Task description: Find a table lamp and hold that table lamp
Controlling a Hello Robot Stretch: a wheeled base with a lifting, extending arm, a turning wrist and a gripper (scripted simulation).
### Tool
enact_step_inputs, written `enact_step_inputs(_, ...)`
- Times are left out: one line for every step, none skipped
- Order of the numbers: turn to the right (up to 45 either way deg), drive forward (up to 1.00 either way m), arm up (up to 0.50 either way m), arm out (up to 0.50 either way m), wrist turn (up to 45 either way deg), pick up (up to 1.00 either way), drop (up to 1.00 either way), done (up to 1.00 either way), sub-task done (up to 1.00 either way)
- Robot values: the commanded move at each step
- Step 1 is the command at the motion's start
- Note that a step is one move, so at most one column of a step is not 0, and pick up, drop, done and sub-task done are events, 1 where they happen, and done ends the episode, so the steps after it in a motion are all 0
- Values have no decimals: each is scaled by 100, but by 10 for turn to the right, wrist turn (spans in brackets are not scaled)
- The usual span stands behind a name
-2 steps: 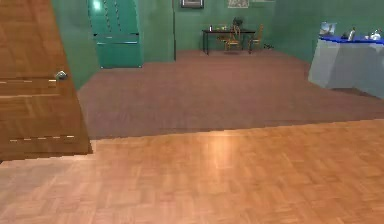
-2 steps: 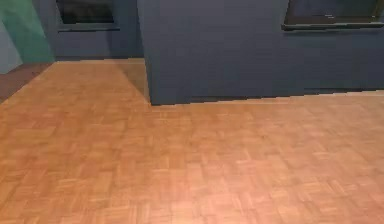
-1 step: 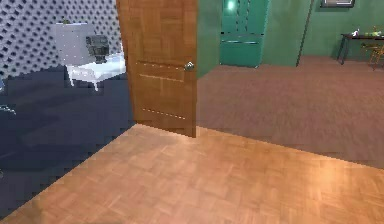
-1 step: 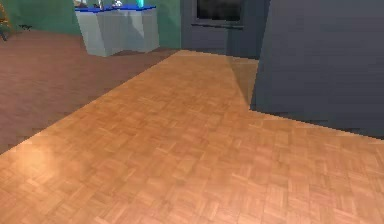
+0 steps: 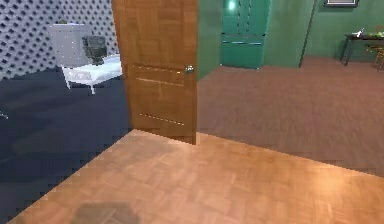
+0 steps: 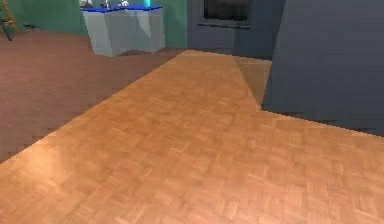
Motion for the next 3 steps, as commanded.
enact_step_inputs(450, 0, 0, 0, 0, 0, 0, 0, 0)
enact_step_inputs(450, 0, 0, 0, 0, 0, 0, 0, 0)
enact_step_inputs(450, 0, 0, 0, 0, 0, 0, 0, 0)
